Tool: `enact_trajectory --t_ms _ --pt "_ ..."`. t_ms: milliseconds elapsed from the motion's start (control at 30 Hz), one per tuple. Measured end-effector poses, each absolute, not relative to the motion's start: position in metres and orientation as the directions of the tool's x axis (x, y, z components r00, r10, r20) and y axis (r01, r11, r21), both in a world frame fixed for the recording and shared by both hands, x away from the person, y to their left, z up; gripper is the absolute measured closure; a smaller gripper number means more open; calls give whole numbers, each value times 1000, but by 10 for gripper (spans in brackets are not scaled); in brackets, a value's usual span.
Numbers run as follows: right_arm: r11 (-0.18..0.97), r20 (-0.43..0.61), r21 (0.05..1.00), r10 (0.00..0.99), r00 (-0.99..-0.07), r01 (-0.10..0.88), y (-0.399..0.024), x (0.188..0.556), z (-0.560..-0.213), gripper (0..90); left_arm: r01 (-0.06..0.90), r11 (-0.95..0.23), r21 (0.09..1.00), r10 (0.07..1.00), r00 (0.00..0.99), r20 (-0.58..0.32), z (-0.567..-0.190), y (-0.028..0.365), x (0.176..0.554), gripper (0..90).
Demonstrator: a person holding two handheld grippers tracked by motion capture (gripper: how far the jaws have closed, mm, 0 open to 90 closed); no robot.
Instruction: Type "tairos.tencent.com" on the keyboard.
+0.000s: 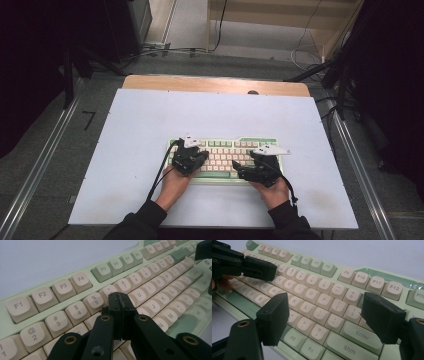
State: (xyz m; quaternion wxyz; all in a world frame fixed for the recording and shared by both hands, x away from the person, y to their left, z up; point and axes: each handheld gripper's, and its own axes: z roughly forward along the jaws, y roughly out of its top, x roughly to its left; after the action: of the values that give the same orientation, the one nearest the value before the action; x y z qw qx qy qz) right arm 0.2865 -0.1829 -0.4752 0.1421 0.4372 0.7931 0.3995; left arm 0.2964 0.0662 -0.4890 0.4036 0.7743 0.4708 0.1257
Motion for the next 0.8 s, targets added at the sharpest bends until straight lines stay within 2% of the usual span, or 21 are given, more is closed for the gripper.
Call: enact_trajectory --t_ms 133,200,333,533,600,800 --pt "301 123 756 807 -578 581 -182 286 -475 206 620 -205 757 821 530 -212 -484 68 294 900" --pt "300 124 757 806 -578 581 -183 287 -475 206 614 -189 766 818 530 -224 -481 70 293 867" --pt "296 124 760 808 -576 579 -184 287 -475 206 606 -153 781 806 533 -255 -475 75 292 752" --pt "297 124 759 808 -576 580 -184 287 -475 207 584 -134 800 820 518 -242 -468 81 290 462" --pt "297 124 758 808 -575 581 -184 287 -475 206 583 -126 803 829 507 -238 -466 84 289 395" --pt "295 126 758 809 -574 582 -184 287 -475 207 581 -114 806 843 485 -231 -460 94 289 315"
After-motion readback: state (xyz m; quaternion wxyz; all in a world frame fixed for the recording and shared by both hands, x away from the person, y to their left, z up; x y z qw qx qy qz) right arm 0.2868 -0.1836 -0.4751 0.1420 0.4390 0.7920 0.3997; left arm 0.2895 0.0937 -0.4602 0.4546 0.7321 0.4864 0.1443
